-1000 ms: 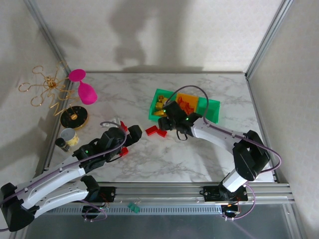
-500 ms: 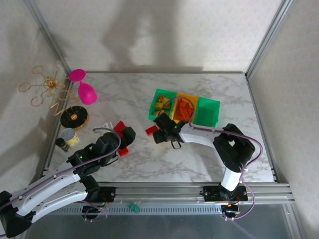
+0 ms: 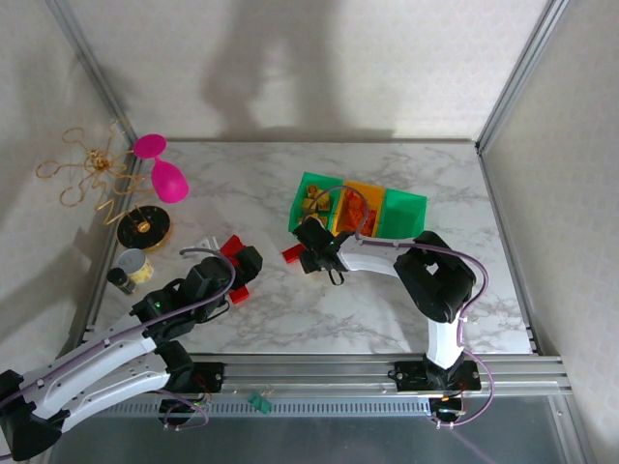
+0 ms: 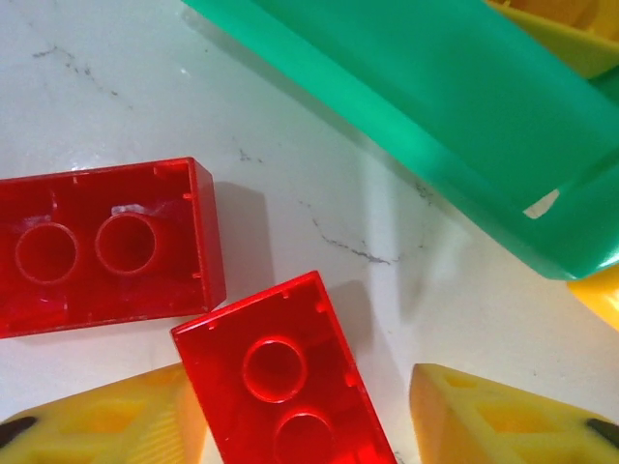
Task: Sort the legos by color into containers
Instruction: Pick up the lego from the center of the table.
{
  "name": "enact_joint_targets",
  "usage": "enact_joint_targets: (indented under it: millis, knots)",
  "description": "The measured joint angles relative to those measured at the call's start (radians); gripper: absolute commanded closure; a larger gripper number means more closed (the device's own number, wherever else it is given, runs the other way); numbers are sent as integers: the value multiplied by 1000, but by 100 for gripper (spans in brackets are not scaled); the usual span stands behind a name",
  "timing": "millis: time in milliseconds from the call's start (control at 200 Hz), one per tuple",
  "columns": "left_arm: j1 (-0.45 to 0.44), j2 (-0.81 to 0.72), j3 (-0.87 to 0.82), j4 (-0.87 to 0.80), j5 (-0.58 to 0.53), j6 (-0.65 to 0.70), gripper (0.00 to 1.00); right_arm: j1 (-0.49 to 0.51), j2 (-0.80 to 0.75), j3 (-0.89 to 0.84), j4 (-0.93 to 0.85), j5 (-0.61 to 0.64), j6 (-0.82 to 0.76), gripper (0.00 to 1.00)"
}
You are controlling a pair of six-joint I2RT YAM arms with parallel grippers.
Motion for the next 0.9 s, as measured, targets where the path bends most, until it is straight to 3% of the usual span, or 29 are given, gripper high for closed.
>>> enact_joint_targets:
  millis: [255, 486, 756, 896]
  knots:
    - [0, 8, -5, 0, -14, 0, 0, 0, 1, 1, 1, -9, -3, 65]
    - [0, 34, -5, -1, -14, 6, 0, 0, -55, -26, -5, -54, 5, 66]
    - [0, 88, -3, 23, 21, 35, 0, -8, -235, -83, -45, -64, 57, 66]
    - [-15, 155, 16, 43, 43, 61, 0, -59, -335, -106, -86, -57, 86, 66]
